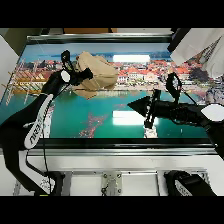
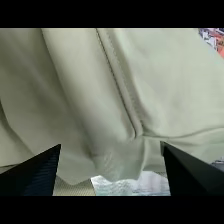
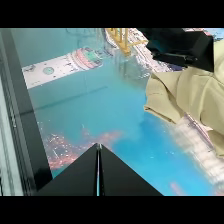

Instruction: Fold the clothes and pants, and hang the long-sleeved shirts on hangers.

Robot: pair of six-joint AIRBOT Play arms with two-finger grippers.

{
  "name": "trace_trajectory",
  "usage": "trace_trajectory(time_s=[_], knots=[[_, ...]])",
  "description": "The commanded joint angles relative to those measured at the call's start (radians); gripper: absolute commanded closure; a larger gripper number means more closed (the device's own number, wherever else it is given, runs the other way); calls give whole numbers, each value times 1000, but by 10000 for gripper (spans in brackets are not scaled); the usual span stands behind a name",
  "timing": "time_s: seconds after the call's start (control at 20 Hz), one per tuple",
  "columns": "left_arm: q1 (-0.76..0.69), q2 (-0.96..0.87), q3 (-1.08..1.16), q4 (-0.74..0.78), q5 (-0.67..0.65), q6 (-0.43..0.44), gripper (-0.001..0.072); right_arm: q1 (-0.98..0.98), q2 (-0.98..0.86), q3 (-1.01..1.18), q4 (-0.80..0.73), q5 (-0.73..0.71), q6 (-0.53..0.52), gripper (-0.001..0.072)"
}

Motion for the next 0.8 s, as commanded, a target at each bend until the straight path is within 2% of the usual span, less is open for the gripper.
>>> trace_trajectory(time_s=[0.0,0.1,0.15,0.4,0.55,0.75], knots=[[-2,-126,147,-100,-85,-1,93,1,-1,0,0,0,0,677],[-1,-156,225,-104,-151,-2,529,1,0,0,0,0,0,677],[-1,-164,262,-104,-188,-1,686,1,-1,0,1,0,0,677],[-1,-77,489,-104,-314,49,688,1,0,0,46,1,0,677],[-12,107,493,-105,-254,61,688,2,0,0,138,0,1,677],[-62,415,383,-102,-188,149,687,1,1,0,311,0,26,678]])
